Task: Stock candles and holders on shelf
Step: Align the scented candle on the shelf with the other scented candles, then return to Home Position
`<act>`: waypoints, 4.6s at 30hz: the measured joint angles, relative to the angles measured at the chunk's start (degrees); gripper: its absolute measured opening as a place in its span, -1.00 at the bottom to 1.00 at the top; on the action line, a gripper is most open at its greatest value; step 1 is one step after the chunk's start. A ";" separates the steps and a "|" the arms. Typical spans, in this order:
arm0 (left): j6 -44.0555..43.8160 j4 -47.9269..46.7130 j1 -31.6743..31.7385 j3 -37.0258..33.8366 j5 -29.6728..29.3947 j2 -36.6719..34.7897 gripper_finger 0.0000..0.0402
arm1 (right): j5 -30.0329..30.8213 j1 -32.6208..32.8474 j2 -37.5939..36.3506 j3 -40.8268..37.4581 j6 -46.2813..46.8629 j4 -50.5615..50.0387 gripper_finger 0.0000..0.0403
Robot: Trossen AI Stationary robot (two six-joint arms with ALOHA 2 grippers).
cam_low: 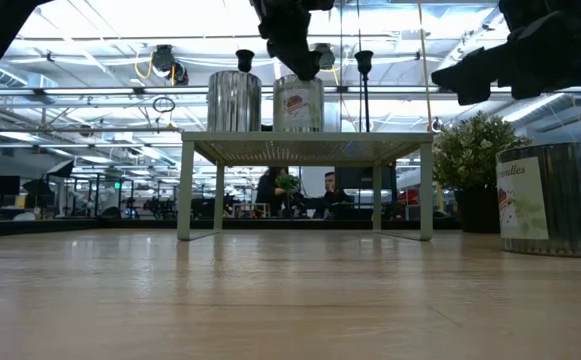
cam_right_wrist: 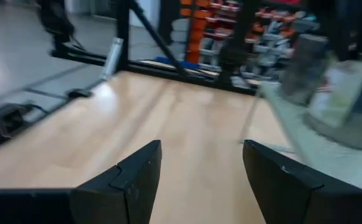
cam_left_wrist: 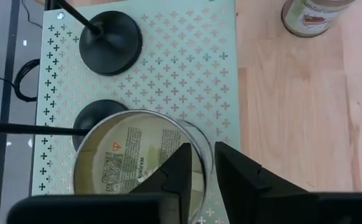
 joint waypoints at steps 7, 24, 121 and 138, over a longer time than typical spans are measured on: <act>3.46 3.11 -1.21 0.00 0.04 -0.02 -0.62 | -3.67 2.57 -0.24 0.00 3.38 -2.00 0.10; 6.22 6.47 -6.44 0.33 -2.92 -5.78 -0.62 | -2.14 10.84 -7.81 0.02 10.56 -22.94 0.10; -15.82 -10.45 -17.13 0.28 -13.22 -11.28 -0.62 | 0.85 -21.42 30.38 67.56 9.36 -78.87 -0.48; -19.08 -19.80 -17.65 -2.93 -24.91 -22.55 -0.62 | 0.86 -18.43 8.18 59.85 3.30 -79.24 -0.56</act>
